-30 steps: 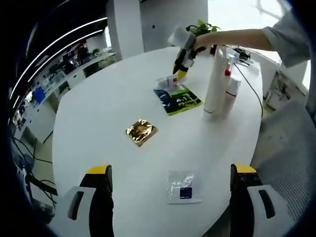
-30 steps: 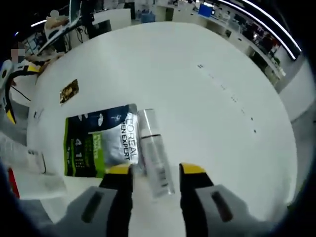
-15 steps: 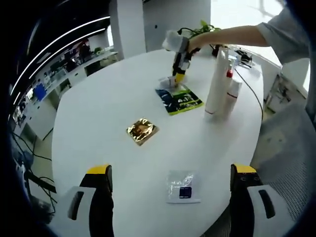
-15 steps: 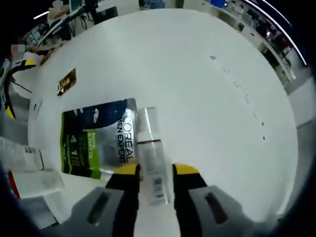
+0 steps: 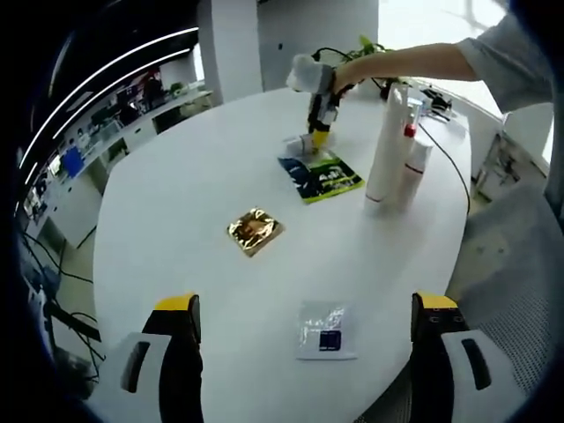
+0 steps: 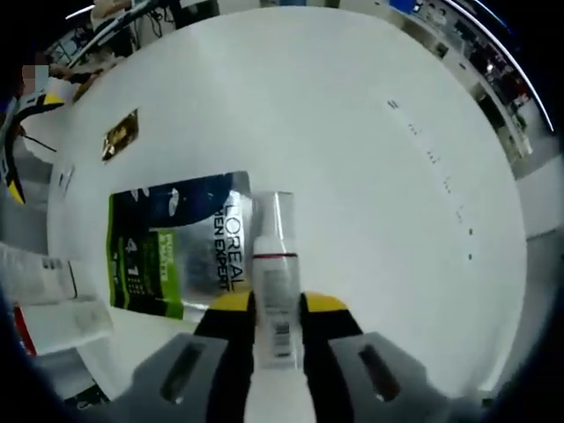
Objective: Arrange the skincare products in the storage area until every visible bottle or jar stands upright without overlapping.
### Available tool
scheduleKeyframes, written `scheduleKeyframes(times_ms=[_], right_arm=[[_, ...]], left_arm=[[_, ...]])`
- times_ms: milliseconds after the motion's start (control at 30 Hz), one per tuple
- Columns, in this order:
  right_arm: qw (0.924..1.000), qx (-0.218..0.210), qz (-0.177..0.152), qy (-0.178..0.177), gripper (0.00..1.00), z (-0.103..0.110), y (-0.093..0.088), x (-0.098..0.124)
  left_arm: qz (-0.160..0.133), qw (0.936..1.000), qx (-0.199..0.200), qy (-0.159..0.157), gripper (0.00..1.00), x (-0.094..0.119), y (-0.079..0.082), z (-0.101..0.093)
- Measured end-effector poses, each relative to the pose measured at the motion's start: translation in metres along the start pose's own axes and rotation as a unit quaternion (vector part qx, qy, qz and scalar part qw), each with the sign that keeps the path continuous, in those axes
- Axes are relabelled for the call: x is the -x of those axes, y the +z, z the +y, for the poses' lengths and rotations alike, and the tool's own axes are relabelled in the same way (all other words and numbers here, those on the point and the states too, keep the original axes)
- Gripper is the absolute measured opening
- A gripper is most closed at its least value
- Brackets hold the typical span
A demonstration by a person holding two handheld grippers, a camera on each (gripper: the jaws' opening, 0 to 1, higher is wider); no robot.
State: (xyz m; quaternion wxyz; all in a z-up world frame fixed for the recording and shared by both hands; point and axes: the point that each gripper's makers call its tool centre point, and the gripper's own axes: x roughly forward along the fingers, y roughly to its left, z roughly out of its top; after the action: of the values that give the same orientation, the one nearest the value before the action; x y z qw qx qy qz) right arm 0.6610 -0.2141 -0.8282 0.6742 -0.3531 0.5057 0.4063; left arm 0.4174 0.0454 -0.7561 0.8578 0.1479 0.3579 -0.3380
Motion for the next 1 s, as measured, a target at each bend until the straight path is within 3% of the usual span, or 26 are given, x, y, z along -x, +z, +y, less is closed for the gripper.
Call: scheduleKeyframes(times_ms=[433, 633, 1000], right_arm=[[0.9994, 0.013, -0.025, -0.019, 0.18, 0.006, 0.0, 0.028], [0.9973, 0.01, -0.07, -0.021, 0.18, 0.023, 0.012, 0.049], [0.9893, 0.063, -0.126, -0.037, 0.18, 0.059, 0.033, 0.099]], left_arm=[[-0.008, 0.9999, -0.01, -0.004, 0.97, 0.004, 0.005, -0.005], [-0.018, 0.9997, -0.015, -0.001, 0.97, 0.01, 0.012, -0.007], [-0.036, 0.9992, -0.019, -0.003, 0.97, 0.019, 0.017, -0.015]])
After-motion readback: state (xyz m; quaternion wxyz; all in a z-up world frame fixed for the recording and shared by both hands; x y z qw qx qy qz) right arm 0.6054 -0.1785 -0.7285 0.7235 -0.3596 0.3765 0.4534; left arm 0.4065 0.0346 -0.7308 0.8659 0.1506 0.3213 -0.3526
